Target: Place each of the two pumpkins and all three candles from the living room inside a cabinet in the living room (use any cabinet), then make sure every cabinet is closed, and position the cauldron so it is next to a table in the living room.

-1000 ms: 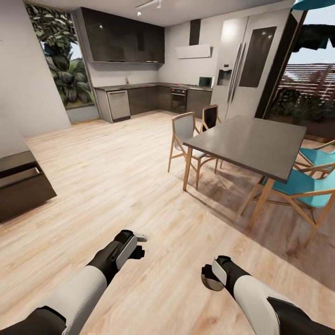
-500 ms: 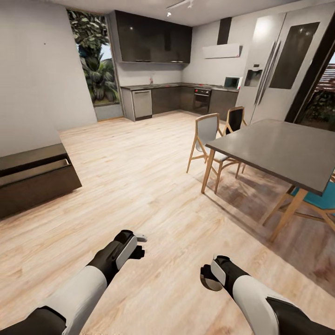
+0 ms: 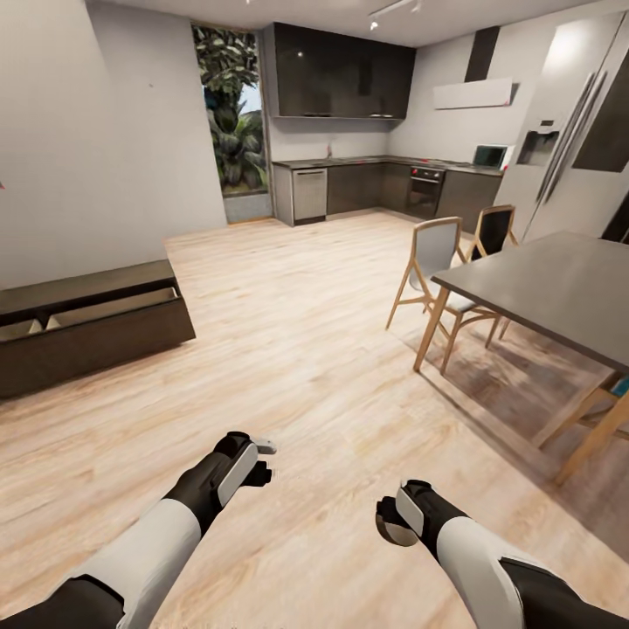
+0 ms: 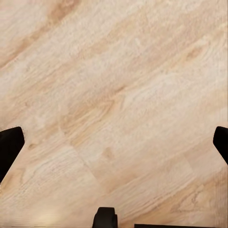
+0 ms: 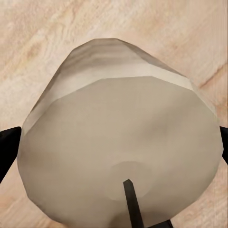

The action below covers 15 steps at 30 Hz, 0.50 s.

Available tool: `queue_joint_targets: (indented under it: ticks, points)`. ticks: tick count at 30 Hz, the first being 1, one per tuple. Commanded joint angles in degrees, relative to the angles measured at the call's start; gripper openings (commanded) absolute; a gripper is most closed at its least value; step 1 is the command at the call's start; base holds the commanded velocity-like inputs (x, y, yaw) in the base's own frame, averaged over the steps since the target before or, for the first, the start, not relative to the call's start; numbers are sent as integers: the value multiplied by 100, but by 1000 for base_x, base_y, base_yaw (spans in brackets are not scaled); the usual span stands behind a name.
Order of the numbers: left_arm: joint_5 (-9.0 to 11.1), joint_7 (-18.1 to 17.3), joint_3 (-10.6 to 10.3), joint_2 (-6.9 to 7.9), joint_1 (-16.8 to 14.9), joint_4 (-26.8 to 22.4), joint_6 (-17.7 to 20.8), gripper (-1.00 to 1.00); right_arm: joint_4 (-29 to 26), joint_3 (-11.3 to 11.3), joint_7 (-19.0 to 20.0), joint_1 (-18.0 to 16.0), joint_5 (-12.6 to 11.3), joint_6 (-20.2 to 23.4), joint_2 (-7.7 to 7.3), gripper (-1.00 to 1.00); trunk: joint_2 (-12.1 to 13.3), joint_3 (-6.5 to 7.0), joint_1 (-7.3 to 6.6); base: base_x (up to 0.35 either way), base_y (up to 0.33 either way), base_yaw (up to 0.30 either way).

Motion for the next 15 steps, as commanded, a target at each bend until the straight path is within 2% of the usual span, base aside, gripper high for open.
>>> queue_joint_targets:
  ticks: [1,15]
  points:
    - [58,52,-25,3,-5,-2,9,100,-15,-35,-16,-1,14,29,5,-100,-3,-5,-1,0,0,296]
    - [64,52,-25,3,-8,-7,9,100,-14,-38,-16,-1,7,28,49,-100,-3,-5,-1,0,0,296]
